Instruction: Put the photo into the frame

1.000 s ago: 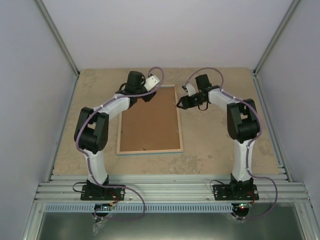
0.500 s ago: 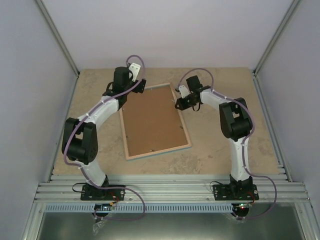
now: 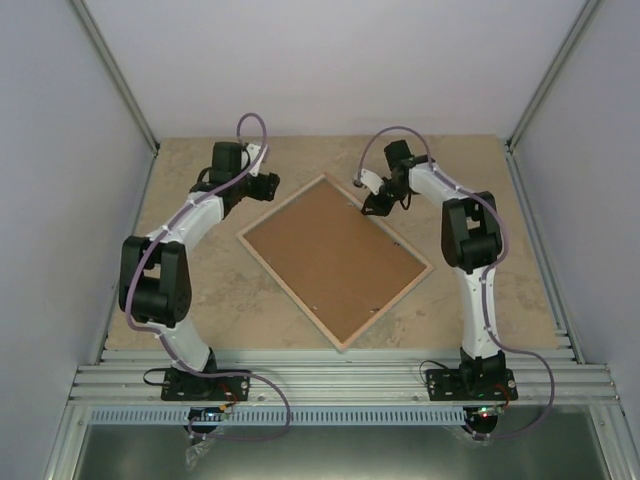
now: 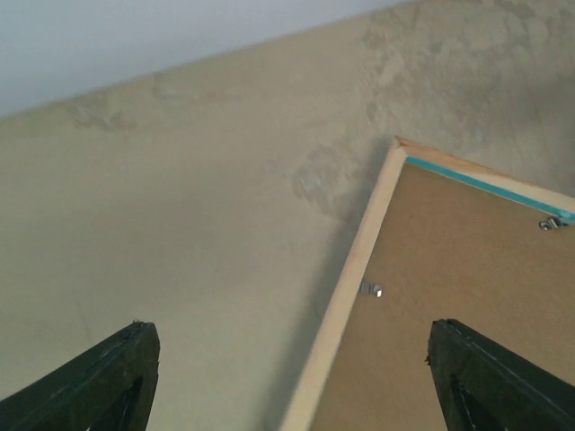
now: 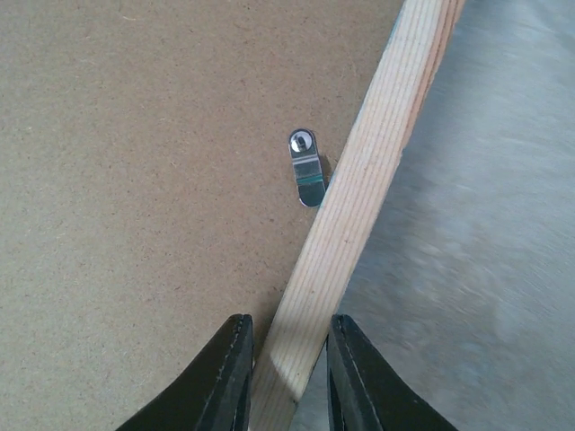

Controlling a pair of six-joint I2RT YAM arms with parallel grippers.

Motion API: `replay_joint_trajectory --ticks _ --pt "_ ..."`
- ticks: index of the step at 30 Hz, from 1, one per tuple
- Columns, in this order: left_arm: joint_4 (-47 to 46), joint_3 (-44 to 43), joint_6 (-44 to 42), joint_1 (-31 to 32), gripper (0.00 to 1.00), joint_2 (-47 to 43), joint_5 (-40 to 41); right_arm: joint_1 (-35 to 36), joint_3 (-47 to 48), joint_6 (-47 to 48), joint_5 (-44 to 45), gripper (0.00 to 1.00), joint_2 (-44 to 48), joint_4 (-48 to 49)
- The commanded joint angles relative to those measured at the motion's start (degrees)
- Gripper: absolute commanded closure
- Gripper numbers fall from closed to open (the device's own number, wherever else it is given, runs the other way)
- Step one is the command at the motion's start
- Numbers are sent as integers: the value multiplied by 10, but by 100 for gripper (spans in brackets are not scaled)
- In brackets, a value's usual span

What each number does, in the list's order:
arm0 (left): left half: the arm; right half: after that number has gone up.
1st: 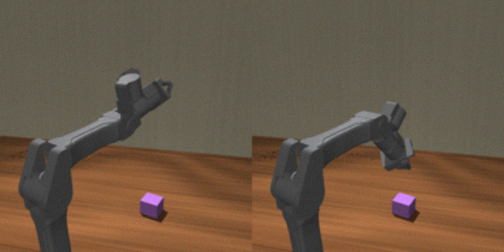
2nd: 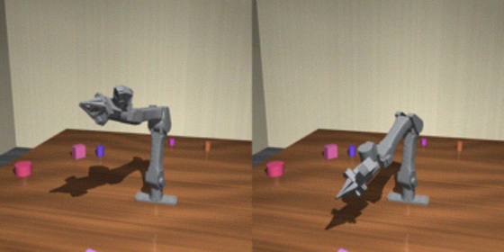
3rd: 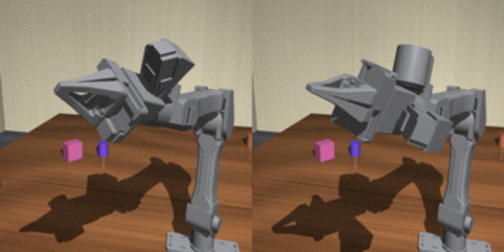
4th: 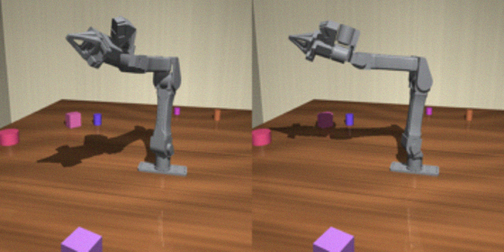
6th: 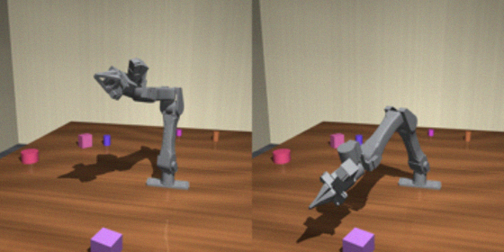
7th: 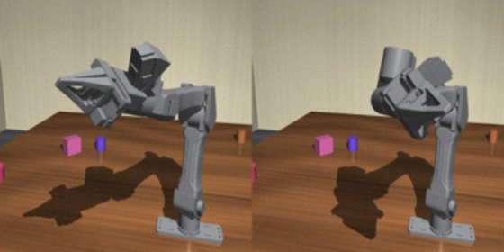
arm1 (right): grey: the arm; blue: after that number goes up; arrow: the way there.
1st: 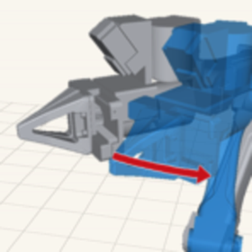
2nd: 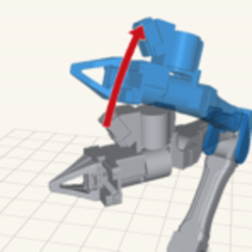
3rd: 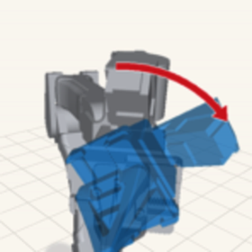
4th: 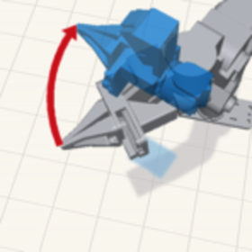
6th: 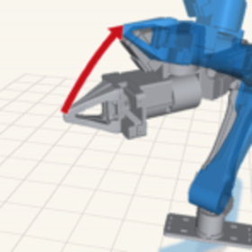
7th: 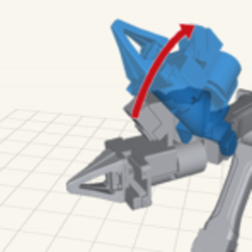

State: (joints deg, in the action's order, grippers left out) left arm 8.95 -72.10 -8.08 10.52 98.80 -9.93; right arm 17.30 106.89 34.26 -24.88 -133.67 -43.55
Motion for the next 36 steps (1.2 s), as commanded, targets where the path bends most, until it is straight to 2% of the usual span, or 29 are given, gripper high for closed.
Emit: replay_joint_trajectory --ticks 1,6,11,17,20,24,30,36 --pt "52 13 34 -4 18 17 -71 11 29 216 -33 96 -50 -116" --pt "87 15 31 -4 23 37 -123 23 35 317 -62 95 -46 -134" --pt "80 49 8 -6 31 47 -158 58 62 413 -81 91 -52 -150" --pt "104 35 -109 -6 33 84 -195 73 60 461 -107 86 -46 -153" --pt "136 0 -158 -6 33 128 -229 74 60 426 -121 73 -42 -132" --pt "155 -36 -171 -6 35 172 -277 73 67 341 -148 59 -26 -99" --pt "168 -37 -197 -3 36 190 -296 77 -36 235 -178 42 44 22" --pt "177 -30 -211 -1 39 190 -301 98 -57 201 -173 41 30 48"
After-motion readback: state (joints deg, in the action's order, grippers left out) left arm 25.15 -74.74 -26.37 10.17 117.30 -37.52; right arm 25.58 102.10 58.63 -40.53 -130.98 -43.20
